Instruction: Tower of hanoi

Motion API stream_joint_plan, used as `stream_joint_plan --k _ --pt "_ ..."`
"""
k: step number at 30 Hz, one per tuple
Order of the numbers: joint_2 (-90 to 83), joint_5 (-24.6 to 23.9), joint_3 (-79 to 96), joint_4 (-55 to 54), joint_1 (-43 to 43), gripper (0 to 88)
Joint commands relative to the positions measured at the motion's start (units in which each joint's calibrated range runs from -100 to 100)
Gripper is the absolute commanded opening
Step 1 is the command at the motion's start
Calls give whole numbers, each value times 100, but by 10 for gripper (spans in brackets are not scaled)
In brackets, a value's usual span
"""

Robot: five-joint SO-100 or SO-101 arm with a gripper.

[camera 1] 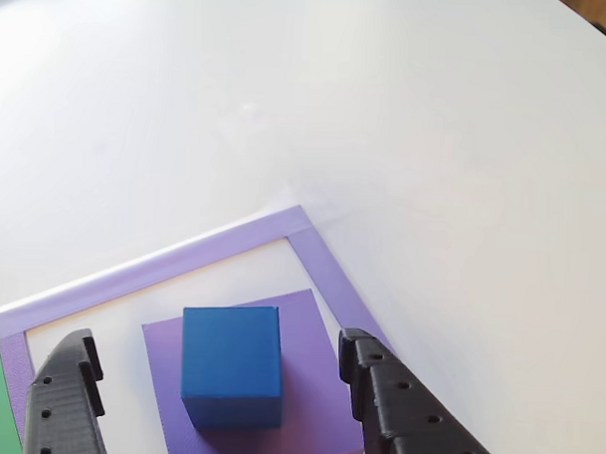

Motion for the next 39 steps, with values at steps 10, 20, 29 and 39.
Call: stream_joint_plan --k 10,20,29,39 --pt "-65 0 -134 -205 -200 166" --pt "-73 0 -34 -229 -246 154" --pt "-73 0 93 -318 -269 110" --pt "-97 0 202 -399 -307 49"
